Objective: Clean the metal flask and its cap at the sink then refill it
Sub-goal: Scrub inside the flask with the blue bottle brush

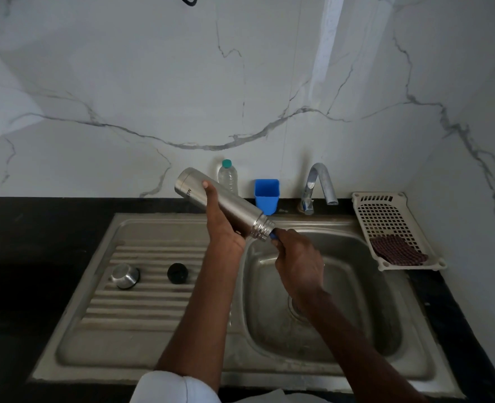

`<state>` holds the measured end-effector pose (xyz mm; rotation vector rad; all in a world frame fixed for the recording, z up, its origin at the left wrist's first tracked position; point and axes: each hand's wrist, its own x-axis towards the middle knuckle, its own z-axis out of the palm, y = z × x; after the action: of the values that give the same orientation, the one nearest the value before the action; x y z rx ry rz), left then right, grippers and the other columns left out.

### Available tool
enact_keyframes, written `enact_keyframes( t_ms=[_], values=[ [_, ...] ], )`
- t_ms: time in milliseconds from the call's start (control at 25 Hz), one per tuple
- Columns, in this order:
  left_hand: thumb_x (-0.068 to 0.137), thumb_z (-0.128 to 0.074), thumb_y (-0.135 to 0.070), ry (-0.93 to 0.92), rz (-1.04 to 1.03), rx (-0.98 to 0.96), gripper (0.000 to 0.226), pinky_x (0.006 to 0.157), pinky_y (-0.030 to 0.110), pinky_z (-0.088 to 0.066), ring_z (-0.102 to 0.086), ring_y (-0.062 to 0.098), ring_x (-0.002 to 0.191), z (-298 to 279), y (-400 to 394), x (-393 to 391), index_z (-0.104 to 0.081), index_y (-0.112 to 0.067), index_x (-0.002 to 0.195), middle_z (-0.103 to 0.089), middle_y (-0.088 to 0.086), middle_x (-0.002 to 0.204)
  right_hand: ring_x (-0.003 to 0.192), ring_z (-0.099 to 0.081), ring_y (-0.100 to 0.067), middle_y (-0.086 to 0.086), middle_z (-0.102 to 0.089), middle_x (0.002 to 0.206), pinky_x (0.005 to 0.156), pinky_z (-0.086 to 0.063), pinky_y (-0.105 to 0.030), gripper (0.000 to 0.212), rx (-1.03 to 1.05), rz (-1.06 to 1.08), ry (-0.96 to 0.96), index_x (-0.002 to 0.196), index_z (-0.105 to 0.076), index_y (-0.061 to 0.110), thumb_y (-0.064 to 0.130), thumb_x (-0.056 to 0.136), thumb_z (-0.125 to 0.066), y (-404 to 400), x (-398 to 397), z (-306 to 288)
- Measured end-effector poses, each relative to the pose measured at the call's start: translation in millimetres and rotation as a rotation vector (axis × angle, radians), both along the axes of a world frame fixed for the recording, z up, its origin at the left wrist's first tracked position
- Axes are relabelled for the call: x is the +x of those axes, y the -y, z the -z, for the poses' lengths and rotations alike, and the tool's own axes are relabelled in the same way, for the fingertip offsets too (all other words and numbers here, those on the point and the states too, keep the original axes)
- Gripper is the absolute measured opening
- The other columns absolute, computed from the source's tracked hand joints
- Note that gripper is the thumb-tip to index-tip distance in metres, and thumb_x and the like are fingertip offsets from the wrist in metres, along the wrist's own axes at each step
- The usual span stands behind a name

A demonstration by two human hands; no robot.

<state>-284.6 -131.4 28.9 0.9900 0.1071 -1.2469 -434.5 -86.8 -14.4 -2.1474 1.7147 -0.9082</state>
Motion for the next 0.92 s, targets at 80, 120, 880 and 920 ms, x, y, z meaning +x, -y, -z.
enact_keyframes(
  t_ms=[80,120,880,920],
  values=[
    [0.085,-0.074,-0.064,0.002,-0.020,-0.022,0.075,0.104,0.060,-0.053,-0.067,0.036,0.110,1.6,-2.4,-2.3,-0.047,-0.020,0.138,-0.065,0.018,0.126,0.083,-0.067,-0.019,0.000,-0.072,0.097,0.065,-0.044,-0.029,0.023,-0.007,0.047,0.034,0.118,-0.070,0.022,0.017,0.096,-0.065,-1.9,1.7,-3.7],
    [0.088,-0.071,-0.063,-0.017,-0.043,-0.029,0.070,0.104,0.060,-0.053,-0.066,0.036,0.109,-0.1,-3.2,-3.5,-0.047,-0.019,0.138,-0.064,0.018,0.126,0.081,-0.067,-0.019,0.000,-0.073,0.095,0.064,-0.041,-0.028,0.024,-0.015,0.055,0.018,0.118,-0.070,0.022,0.016,0.095,-0.067,-2.9,1.5,-4.0],
    [0.090,-0.060,-0.075,0.072,-0.268,-0.146,0.069,0.073,0.039,-0.061,-0.075,0.025,0.079,4.2,-8.1,28.7,-0.059,-0.016,0.128,-0.073,0.011,0.094,0.064,-0.054,-0.012,0.007,-0.058,0.066,0.065,-0.042,-0.033,0.033,0.416,-0.361,0.195,0.071,-0.062,0.029,0.016,0.101,-0.061,29.2,-53.1,15.6],
    [0.090,-0.061,-0.075,0.057,-0.302,-0.137,0.069,0.072,0.039,-0.062,-0.076,0.025,0.080,6.4,-9.0,34.6,-0.059,-0.017,0.128,-0.073,0.012,0.099,0.066,-0.056,-0.011,0.008,-0.060,0.068,0.064,-0.042,-0.030,0.030,0.382,-0.334,0.145,0.074,-0.064,0.033,0.020,0.102,-0.061,26.5,-71.4,17.4]
  ],
)
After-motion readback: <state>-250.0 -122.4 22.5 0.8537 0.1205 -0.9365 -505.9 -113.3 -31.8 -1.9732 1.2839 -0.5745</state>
